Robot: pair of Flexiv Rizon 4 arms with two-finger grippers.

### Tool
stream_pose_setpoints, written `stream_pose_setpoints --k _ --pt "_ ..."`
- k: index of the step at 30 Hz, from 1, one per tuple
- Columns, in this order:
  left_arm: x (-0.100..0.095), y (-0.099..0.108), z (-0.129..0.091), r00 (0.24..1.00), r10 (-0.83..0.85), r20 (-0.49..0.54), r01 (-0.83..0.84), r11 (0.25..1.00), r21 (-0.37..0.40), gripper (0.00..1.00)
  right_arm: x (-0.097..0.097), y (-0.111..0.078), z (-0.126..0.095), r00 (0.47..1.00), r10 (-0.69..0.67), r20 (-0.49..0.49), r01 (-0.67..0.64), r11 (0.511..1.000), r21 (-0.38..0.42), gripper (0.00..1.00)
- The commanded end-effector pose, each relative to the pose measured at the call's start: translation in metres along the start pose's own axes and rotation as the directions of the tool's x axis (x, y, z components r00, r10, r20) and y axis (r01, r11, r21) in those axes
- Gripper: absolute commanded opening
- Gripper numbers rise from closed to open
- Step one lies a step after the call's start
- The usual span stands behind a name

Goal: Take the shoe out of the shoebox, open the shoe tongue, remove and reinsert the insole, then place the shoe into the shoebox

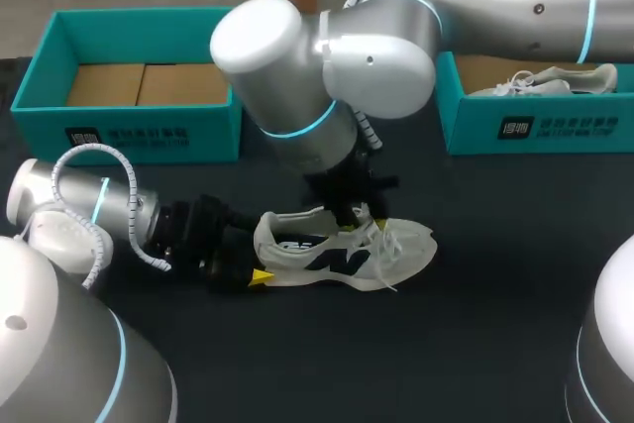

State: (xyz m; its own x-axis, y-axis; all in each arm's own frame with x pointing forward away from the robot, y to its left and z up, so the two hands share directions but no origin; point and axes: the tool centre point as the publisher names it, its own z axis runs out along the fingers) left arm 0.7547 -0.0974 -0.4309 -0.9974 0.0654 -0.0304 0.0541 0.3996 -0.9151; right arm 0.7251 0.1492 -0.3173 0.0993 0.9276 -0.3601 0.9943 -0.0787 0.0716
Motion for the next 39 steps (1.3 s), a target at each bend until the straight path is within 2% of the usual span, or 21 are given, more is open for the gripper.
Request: stream_pose_setpoints --k 1,16,23,24,25,26,27,32,35,37,39 --pt "0.0 0.003 0.001 1.0 0.001 0.002 -0.001 1.0 0.0 0.0 -0.007 -0.002 -0.004 0.967 0.253 -0.002 -0.253 0.967 -0.012 0.0" --pt "0.0 0.003 0.001 1.0 0.001 0.002 -0.001 1.0 0.0 0.0 -0.038 0.016 0.01 0.96 0.281 -0.005 -0.281 0.96 0.02 0.0" --pt "0.0 0.003 0.001 1.0 0.001 0.002 -0.001 1.0 0.0 0.0 -0.041 0.02 0.015 0.961 0.275 -0.015 -0.274 0.96 0.048 0.0" --pt "0.0 0.003 0.001 1.0 0.001 0.002 -0.001 1.0 0.0 0.0 -0.04 0.021 0.015 0.963 0.267 -0.017 -0.266 0.962 0.055 0.07" --pt "0.0 0.003 0.001 1.0 0.001 0.002 -0.001 1.0 0.0 0.0 -0.037 0.022 0.014 0.967 0.255 -0.026 -0.253 0.966 0.057 0.33" --pt "0.0 0.003 0.001 1.0 0.001 0.002 -0.001 1.0 0.0 0.0 -0.035 0.022 0.011 0.972 0.235 -0.031 -0.233 0.971 0.055 0.49" --pt "0.0 0.003 0.001 1.0 0.001 0.002 -0.001 1.0 0.0 0.0 -0.032 0.022 0.007 0.976 0.216 -0.025 -0.214 0.975 0.053 1.0" --pt "0.0 0.003 0.001 1.0 0.001 0.002 -0.001 1.0 0.0 0.0 -0.02 0.02 -0.024 0.997 0.016 -0.08 -0.013 0.999 0.042 1.0" --pt "0.0 0.003 0.001 1.0 0.001 0.002 -0.001 1.0 0.0 0.0 -0.01 0.018 -0.055 0.976 -0.193 -0.103 0.189 0.981 -0.055 1.0" --pt "0.0 0.003 0.001 1.0 0.001 0.002 -0.001 1.0 0.0 0.0 -0.002 0.015 -0.078 0.916 -0.383 -0.122 0.363 0.919 -0.155 1.0" --pt "0.0 0.003 0.001 1.0 0.001 0.002 -0.001 1.0 0.0 0.0 0.008 0.012 -0.095 0.79 -0.594 -0.149 0.546 0.793 -0.27 1.0"
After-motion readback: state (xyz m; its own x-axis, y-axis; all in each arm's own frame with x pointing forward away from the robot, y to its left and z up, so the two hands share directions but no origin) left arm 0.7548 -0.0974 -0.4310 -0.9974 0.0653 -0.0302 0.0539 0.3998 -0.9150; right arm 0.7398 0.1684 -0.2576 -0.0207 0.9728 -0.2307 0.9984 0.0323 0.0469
